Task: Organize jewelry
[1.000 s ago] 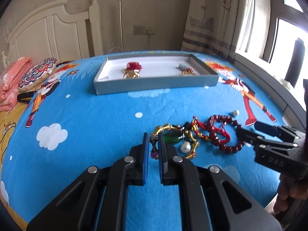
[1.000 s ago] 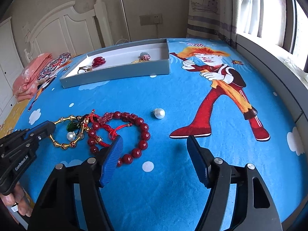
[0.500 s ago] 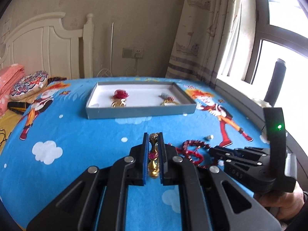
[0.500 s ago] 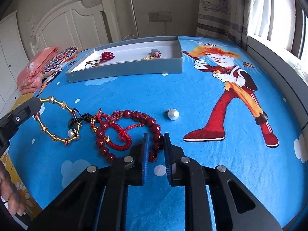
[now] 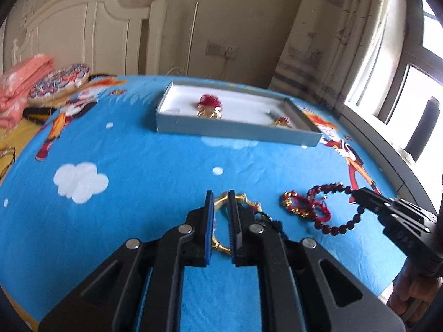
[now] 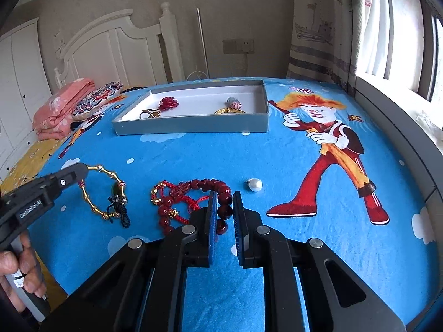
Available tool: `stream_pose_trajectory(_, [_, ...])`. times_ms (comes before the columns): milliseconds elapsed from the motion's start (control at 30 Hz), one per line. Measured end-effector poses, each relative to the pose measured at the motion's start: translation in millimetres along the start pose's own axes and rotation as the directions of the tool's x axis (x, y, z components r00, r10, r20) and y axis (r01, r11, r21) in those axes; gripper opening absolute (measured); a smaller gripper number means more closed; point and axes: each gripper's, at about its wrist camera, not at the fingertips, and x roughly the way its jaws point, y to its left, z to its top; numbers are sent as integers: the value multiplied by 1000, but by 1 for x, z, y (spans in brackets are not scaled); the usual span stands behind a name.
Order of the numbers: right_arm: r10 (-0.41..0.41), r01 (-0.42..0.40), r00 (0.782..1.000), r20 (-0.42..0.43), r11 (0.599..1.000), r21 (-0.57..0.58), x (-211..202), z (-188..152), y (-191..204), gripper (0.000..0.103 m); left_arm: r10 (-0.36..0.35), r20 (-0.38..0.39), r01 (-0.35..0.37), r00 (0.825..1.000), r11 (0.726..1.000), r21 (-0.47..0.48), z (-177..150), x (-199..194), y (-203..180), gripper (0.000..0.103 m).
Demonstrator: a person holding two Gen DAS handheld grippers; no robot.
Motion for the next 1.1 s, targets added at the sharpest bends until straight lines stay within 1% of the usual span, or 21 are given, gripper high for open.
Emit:
stream_pose_trajectory(33, [-1,1,1000,5,1000,-2,-1,0,1,14,2,-10,-2,1000,1000,-5,-1,2,2,26])
stream_pose_trajectory(100, [-1,1,1000,15,1000,-8,-4,1,2,14,11,-15,-11,1000,1000,-15,-4,4,5,38])
stream_pose_trajectory(233, [-1,2,1000,31,1000,-13,-8,2,4,14,-18,-14,18,1000,1000,1,-5,1,1,36])
stream_pose_trajectory(267, [-1,1,999,34,1000,-15,-9,2,4,14,-26,-21,27,999,1000,15,-5,2,-4,34])
stream_pose_trajectory(300, [0,0,999,40,1000,-15,-11,3,4,14,-36,-32,37,999,999,26,-6,3,-8,28])
stream_pose_trajectory(433, [6,-4,999,50,1000,-25,-14,3,7,14,-73,-86,77,994,996,46,-12,14,-20,28])
stream_pose_trajectory(533, [8,-7,999,43,1000,-28,-13,2,7,14,-109,-105,112,989,993,23,-12,18,-22,28])
stream_pose_trajectory(700, [12,-11,1000,28,999,-32,-9,-1,8,14,-115,-139,116,984,993,-1,-9,30,-23,28])
stream_pose_trajectory(767, [12,-11,1000,23,999,-31,-8,-1,8,14,-85,-132,91,988,995,40,-9,33,-28,21])
stream_pose_trajectory(800, [12,-11,1000,21,999,-30,-7,-1,8,14,-87,-133,94,987,995,41,-8,34,-29,17])
stream_pose_trajectory(833, [12,-11,1000,20,999,-30,-7,-1,8,14,-90,-131,94,987,995,29,-7,34,-29,14])
stream_pose_trajectory(900, [12,-11,1000,20,1000,-29,-7,-2,8,14,-100,-121,103,988,995,15,-5,31,-26,14])
stream_pose_trajectory(967, [12,-11,1000,20,1000,-27,-7,-2,8,14,-125,-108,123,986,992,-23,-4,28,-20,14])
stream_pose_trajectory(1033, [13,-12,1000,18,1000,-28,-6,-2,9,14,-169,-79,162,982,984,-80,-2,23,-11,14])
stream_pose_trajectory(1067, [13,-12,1000,20,1000,-29,-6,-1,8,14,-178,-70,170,982,979,-110,0,21,-5,14])
stream_pose_trajectory(1100, [13,-12,1000,21,1000,-29,-7,-1,8,14,-154,-70,145,986,983,-116,1,19,-1,14])
